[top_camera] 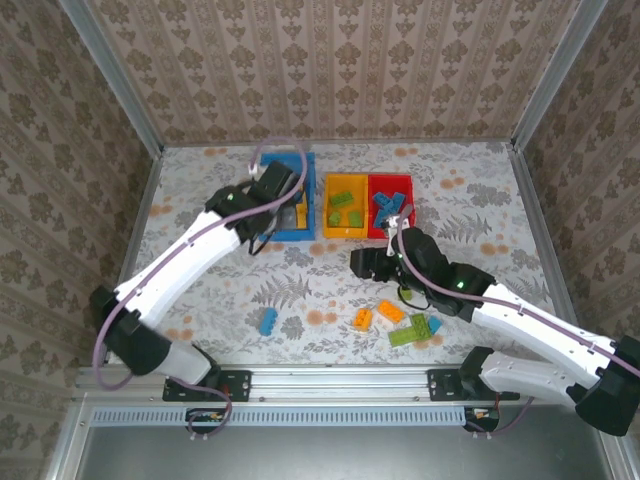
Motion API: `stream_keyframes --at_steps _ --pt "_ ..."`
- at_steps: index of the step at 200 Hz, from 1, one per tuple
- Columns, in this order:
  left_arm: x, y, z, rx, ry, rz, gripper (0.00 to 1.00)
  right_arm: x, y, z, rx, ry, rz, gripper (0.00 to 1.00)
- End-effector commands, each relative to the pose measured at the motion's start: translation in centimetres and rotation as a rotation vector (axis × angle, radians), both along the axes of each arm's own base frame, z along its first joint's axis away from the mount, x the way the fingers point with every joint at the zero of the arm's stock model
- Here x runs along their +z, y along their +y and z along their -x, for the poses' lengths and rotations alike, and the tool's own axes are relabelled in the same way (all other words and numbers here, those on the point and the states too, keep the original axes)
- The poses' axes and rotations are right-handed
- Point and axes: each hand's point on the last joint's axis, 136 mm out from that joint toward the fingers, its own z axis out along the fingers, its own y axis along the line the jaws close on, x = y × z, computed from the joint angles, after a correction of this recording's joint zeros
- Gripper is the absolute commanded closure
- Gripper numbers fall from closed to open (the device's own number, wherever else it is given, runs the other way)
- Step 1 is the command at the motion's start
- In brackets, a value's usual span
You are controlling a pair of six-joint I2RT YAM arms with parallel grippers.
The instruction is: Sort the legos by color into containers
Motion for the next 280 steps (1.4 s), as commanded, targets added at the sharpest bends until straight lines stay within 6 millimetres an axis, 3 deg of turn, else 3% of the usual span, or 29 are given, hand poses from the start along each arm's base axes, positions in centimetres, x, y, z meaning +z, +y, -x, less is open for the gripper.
stream_keyframes --at_steps 1,21,41,70,116,149,168,188,237,280 --pt "-2.1 2.5 4.2 0.040 0.084 -0.012 0.48 -1.8 0.1 0.9 -0.007 0.035 0.054 0.30" --pt "-3.9 3.6 7.3 0.023 0.144 0.005 0.46 -2.1 0.1 1.2 -0.020 0.034 0.078 0.30" --pt "-5.5 1.7 9.6 -0.036 0.201 0.108 0.44 -2.7 -1.6 1.3 -0.096 0.054 0.134 0.31" --pt "-7.4 -5.1 12.1 -0.192 0.245 0.225 0.39 -3.1 -4.6 2.1 -0.180 0.071 0.179 0.33" --pt "-9.3 -17.0 15.8 -0.605 0.194 0.119 0.35 -2.4 -11.4 3.8 -0.372 0.112 0.225 0.33" --pt "-11.6 -21.4 14.6 -0.631 0.236 0.023 0.33 -2.0 -18.0 4.4 -0.578 0.175 0.242 0.33" --pt "-12.1 -24.3 13.6 -0.633 0.237 0.010 0.31 -0.3 -20.2 4.8 -0.650 0.141 0.212 0.32" --pt "-14.3 -26.0 12.4 -0.600 0.282 -0.032 0.30 1.8 -21.9 5.3 -0.716 0.094 0.194 0.29" --pt "-17.9 -28.6 10.3 -0.540 0.355 -0.045 0.26 5.7 -23.7 6.0 -0.787 0.002 0.165 0.23" --pt "-20.6 -29.6 10.1 -0.518 0.421 -0.044 0.26 5.9 -23.2 5.8 -0.765 -0.008 0.129 0.23"
